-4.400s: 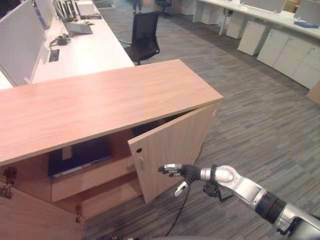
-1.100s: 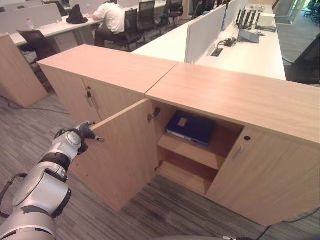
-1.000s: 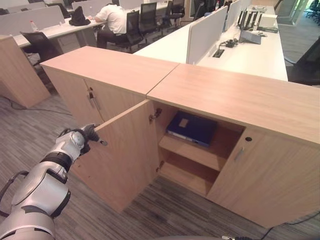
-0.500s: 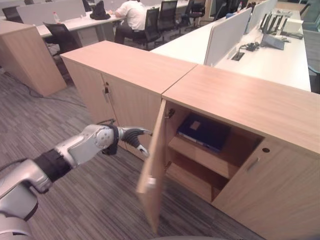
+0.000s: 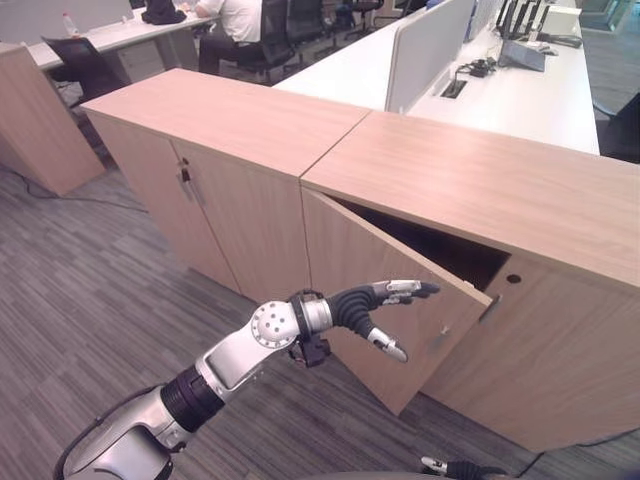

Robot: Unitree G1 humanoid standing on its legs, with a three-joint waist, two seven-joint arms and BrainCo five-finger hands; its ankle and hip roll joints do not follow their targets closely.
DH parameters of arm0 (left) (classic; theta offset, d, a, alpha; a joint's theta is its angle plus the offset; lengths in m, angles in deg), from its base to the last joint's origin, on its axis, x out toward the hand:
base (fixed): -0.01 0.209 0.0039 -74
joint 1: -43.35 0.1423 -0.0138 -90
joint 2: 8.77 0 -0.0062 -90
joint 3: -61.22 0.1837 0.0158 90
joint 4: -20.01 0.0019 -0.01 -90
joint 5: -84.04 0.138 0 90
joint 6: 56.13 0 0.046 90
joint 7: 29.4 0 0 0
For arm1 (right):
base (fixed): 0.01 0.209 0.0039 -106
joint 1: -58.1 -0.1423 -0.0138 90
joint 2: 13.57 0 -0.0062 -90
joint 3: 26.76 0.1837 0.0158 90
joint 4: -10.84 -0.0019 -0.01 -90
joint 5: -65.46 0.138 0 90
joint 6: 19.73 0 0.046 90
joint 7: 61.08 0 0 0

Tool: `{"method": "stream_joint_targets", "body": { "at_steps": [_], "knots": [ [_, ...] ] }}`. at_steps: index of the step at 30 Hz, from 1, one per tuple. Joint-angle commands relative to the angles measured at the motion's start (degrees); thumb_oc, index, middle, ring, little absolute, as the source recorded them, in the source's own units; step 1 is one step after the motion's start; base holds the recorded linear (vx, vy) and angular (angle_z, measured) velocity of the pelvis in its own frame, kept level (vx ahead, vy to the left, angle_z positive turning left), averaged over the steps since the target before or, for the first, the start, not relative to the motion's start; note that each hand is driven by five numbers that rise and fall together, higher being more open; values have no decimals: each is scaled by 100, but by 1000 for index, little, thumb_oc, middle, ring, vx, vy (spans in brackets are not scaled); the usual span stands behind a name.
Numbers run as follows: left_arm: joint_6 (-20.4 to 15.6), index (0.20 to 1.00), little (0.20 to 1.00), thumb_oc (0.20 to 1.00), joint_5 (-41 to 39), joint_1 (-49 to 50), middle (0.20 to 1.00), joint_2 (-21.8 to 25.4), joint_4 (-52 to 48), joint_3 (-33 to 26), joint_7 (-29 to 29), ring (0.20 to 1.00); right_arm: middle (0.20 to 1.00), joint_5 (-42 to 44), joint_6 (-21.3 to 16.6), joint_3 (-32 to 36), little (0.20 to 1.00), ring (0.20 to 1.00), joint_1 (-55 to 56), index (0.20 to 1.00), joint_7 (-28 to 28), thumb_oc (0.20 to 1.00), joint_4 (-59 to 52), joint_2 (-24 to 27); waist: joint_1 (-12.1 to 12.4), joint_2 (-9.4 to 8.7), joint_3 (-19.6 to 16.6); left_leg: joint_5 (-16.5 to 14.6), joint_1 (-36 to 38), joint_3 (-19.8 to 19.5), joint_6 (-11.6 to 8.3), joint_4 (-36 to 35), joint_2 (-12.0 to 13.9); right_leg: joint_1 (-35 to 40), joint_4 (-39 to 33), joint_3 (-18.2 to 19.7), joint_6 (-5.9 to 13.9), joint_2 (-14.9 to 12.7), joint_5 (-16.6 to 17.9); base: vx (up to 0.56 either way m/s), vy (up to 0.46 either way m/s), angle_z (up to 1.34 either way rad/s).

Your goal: Put the empty folder in the office cabinet

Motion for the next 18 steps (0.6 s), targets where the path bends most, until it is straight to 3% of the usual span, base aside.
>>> {"method": "stream_joint_targets", "body": {
  "at_steps": [1,5,6,10,14,18],
  "knots": [
    [-222,1000,1000,1000,292,249,1000,19,-120,-693,185,1000,1000,261,-8,88,1000,1000,-197,1000,-24,1000,313,-120,234,76,-44,-481,-350,-519,66,15,53,616,-8,-233,404,-319,467,-3,-118,-8],
    [-195,1000,1000,1000,315,1328,1000,121,193,-1492,365,1000,1000,261,-11,183,1000,1000,-109,1000,7,1000,281,-148,283,61,19,-430,-321,-274,-36,15,326,507,-43,-128,404,-105,-35,4,-175,-23],
    [-185,1000,1000,1000,393,1790,1000,169,397,-1836,438,1000,1000,274,-17,234,1000,1000,-71,1000,47,1000,288,-159,307,39,48,-379,-311,-194,-102,16,478,467,-43,-22,373,16,-282,30,-261,-34],
    [-118,1000,1000,1000,742,2542,1000,264,913,-2409,509,1000,1000,267,-41,215,1000,1000,33,1000,90,1000,317,-174,283,44,32,-213,-251,-16,-364,22,947,423,-43,200,172,442,-665,32,-310,-37],
    [-9,1000,1000,1000,707,3047,1000,-163,2140,-2811,749,1000,1000,274,-74,75,1000,1000,85,1000,39,1000,313,-124,156,177,14,-15,-126,249,-646,37,1562,324,-43,500,-123,1026,-1037,30,-319,-30],
    [-68,1000,1000,1000,144,3089,1000,-918,4083,-3090,1171,1000,1000,811,-301,20,1000,1000,93,1000,-160,1000,1,-25,-9,304,35,267,-35,505,-878,207,2095,323,-43,810,-452,1606,-1370,38,-339,-65]
  ]
}}
